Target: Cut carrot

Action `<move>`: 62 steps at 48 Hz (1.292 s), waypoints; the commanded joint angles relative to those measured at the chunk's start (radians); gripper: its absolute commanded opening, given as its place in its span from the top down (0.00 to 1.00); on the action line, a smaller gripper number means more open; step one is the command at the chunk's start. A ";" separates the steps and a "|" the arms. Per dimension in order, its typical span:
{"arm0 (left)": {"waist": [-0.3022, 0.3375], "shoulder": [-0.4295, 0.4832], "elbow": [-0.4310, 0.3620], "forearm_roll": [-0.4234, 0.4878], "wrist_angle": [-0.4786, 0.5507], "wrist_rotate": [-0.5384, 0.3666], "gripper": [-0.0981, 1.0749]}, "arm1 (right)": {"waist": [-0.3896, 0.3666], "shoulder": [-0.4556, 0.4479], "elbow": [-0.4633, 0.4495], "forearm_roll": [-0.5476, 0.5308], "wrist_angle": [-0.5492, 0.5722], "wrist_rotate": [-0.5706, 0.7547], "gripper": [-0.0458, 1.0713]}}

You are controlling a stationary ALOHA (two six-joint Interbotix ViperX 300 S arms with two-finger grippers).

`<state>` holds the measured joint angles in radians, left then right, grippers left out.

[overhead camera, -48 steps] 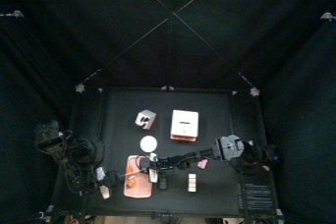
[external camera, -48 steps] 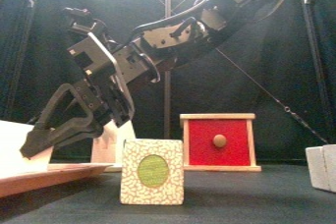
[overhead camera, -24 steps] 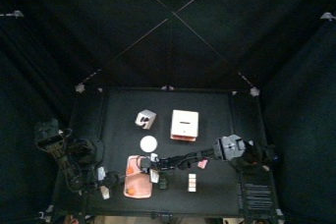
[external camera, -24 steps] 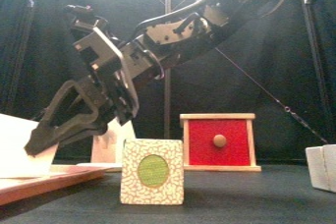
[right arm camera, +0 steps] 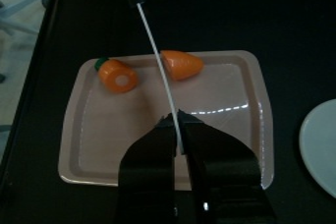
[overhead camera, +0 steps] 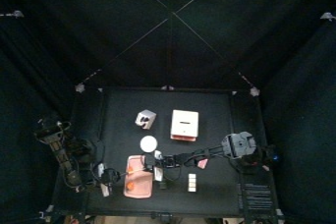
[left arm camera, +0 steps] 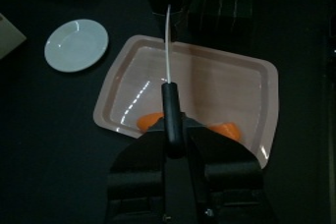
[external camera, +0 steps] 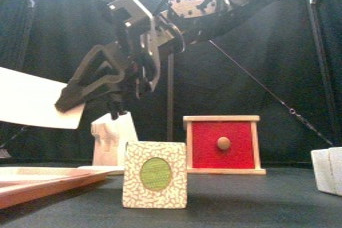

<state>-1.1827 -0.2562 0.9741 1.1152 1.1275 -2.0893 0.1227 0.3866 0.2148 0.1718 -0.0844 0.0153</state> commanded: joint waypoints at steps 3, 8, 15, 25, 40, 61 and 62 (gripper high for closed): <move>0.040 -0.028 -0.012 0.034 0.003 0.015 0.55 | -0.017 -0.097 0.026 0.003 -0.094 0.003 0.67; 0.072 -0.035 -0.015 0.037 0.002 0.017 0.55 | -0.017 -0.120 0.061 0.018 -0.144 0.006 0.66; 0.097 -0.040 -0.015 0.046 0.002 0.020 0.55 | -0.014 -0.146 0.112 0.038 -0.210 0.006 0.60; 0.120 -0.057 -0.023 0.071 0.002 0.017 0.55 | -0.011 -0.175 0.172 0.080 -0.291 0.006 0.44; 0.170 -0.126 -0.020 0.077 0.011 0.017 0.55 | -0.005 -0.216 0.247 0.129 -0.360 0.006 0.21; 0.196 -0.178 0.008 0.080 0.011 0.018 0.55 | 0.002 -0.268 0.341 0.150 -0.462 0.008 0.20; 0.196 -0.178 0.009 0.081 0.008 0.018 0.55 | 0.002 -0.270 0.341 0.150 -0.463 0.008 0.20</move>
<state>-0.9910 -0.4310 0.9925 1.1858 1.1321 -2.0693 0.1227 0.1626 0.5614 0.3221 -0.5308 0.0245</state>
